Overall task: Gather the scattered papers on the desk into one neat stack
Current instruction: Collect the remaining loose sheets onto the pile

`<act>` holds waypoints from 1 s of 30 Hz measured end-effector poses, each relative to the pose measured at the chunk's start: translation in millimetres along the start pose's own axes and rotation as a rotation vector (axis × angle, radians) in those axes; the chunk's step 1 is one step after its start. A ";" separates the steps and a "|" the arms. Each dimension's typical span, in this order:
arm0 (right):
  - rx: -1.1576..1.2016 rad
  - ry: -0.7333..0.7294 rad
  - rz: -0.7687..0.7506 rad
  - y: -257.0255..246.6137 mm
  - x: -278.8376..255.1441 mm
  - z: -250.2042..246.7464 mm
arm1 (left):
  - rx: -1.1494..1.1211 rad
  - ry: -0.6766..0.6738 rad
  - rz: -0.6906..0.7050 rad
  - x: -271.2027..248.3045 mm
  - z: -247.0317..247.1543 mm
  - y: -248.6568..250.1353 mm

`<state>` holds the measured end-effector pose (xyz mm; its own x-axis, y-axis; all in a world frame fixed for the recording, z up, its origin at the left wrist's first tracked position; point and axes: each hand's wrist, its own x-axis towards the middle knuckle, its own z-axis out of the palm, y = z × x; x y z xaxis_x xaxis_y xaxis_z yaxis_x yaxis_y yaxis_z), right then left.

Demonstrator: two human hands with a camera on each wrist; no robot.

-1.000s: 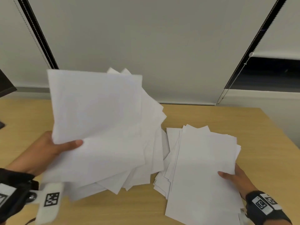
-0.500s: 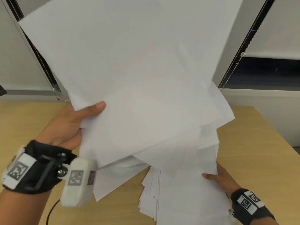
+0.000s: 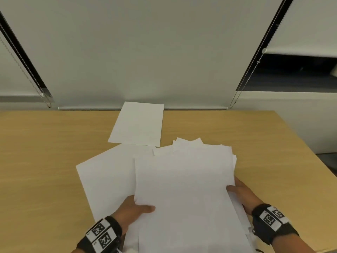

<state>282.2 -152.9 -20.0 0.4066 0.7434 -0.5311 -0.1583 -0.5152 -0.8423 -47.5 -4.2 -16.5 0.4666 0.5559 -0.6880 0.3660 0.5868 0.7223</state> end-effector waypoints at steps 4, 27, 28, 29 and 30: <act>0.038 0.137 0.060 -3.9 -0.1 3.4 | 0.178 0.289 0.170 5.3 10.4 19.6; 0.122 0.404 -0.035 -7.8 -8.9 34.0 | 0.715 0.105 0.294 27.6 28.0 40.8; 0.115 0.406 -0.017 -2.0 -7.8 33.1 | 0.669 0.068 0.288 27.5 23.5 39.4; 0.104 0.402 -0.006 2.1 -7.9 32.9 | 0.645 0.034 0.278 26.5 19.4 37.5; 0.099 0.395 0.004 4.2 -9.1 33.6 | 0.652 0.018 0.267 24.8 17.0 35.3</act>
<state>247.6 -147.5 -21.8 0.7170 0.5107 -0.4745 -0.2385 -0.4600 -0.8553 -9.4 20.3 -6.9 0.5965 0.6444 -0.4785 0.6516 -0.0407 0.7575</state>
